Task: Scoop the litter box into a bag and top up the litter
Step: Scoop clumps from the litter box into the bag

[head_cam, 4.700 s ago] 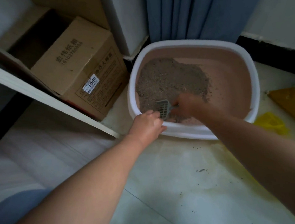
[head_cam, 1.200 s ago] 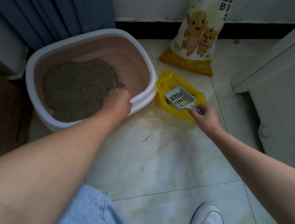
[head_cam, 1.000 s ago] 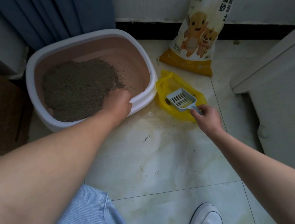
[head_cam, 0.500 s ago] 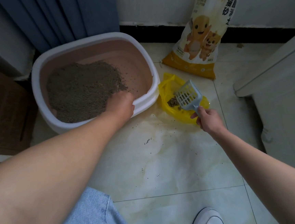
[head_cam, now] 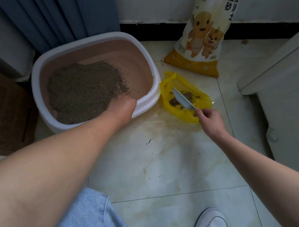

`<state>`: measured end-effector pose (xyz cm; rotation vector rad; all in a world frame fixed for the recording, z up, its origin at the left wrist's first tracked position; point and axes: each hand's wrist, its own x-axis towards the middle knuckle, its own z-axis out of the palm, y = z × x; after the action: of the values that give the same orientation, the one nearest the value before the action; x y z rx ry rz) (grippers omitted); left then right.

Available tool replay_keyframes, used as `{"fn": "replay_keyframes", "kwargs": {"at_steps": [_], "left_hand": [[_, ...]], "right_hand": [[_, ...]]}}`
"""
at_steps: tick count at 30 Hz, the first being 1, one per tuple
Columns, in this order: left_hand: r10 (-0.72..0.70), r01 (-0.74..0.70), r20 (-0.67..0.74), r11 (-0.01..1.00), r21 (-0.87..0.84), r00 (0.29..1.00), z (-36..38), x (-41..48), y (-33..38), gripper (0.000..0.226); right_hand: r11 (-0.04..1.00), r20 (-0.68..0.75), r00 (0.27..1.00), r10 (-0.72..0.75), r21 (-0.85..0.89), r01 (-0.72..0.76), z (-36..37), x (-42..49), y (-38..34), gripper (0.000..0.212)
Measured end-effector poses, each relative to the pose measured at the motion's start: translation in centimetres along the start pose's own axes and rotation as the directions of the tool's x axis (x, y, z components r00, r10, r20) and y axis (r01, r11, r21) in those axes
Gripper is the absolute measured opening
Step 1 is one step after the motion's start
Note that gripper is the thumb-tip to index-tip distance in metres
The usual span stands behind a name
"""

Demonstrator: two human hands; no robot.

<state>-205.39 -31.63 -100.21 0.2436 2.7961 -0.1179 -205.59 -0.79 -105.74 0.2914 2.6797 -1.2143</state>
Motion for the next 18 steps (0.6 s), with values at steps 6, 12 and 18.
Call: {"fn": "replay_keyframes", "kwargs": {"at_steps": [6, 12, 18], "left_hand": [[0.052, -0.054, 0.025, 0.995, 0.090, 0.998, 0.7, -1.2, -1.4, 0.032], [0.150, -0.173, 0.235, 0.982, 0.080, 0.960, 1.1, -2.1, -4.0, 0.050], [0.152, -0.175, 0.255, 0.982, 0.067, 0.955, 0.9, -3.1, -4.7, 0.051]], "right_hand": [[1.000, -0.016, 1.000, -0.001, 0.030, 0.002, 0.5, -0.5, -1.0, 0.033], [0.997, -0.042, 0.999, -0.028, 0.064, 0.031, 1.3, -1.0, -1.8, 0.030], [0.996, -0.018, 0.999, -0.036, 0.083, 0.037, 2.7, -1.7, -2.6, 0.029]]}}
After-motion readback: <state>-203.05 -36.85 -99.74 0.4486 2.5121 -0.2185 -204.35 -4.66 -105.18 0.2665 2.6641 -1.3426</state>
